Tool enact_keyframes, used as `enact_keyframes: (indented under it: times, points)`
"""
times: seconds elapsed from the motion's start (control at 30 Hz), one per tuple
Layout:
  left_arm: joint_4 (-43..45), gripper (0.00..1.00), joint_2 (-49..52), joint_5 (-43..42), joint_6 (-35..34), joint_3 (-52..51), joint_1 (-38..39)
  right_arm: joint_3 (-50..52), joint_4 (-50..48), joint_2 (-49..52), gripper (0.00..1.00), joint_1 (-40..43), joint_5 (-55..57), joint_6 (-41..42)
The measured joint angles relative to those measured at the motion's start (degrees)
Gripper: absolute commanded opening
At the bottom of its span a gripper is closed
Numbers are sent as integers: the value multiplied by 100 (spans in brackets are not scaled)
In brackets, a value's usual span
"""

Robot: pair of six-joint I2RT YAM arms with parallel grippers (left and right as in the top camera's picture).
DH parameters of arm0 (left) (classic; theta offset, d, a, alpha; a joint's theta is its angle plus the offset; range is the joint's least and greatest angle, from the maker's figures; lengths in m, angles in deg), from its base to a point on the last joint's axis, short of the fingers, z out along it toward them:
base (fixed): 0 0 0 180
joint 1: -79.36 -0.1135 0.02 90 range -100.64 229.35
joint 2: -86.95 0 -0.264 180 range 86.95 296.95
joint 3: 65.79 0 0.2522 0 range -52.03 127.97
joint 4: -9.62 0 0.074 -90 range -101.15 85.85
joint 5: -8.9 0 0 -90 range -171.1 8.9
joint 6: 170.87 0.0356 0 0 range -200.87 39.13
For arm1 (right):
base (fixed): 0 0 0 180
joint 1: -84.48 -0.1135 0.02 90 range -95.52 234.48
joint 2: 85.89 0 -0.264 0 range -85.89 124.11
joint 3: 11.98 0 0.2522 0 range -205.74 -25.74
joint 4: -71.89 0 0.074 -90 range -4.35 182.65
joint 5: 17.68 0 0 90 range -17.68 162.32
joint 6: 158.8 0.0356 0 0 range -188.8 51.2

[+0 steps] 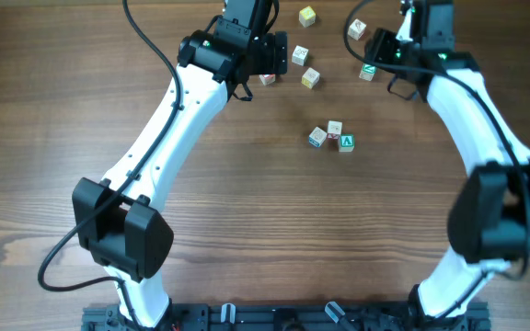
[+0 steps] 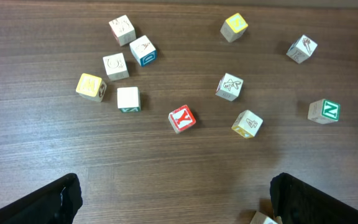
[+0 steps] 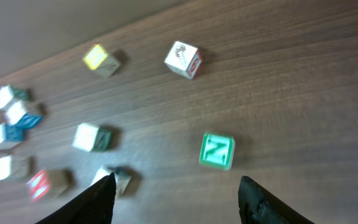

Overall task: Form a circle
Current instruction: 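Open the right gripper and lift away toward the green 'N' block, then lower the right gripper onto the green 'N' block and grasp it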

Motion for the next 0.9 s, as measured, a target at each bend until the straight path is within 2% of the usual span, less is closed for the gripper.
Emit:
enact_keyframes:
  times: [0.13,0.3,0.47,0.67,0.9]
  points:
    - [-4,100,2,0,0,0,0,-647,2,1040,64,0,219,0]
    - [-2,100,2,2,0,0,0,-695,-225,1593,63,0,597,31]
    - [-2,100,2,0,0,0,0,-695,-411,1818,52,0,741,140]
    - [-2,100,2,0,0,0,0,-704,-470,1829,33,0,772,216]
    - [-2,100,2,0,0,0,0,-758,-396,1829,23,0,636,221]
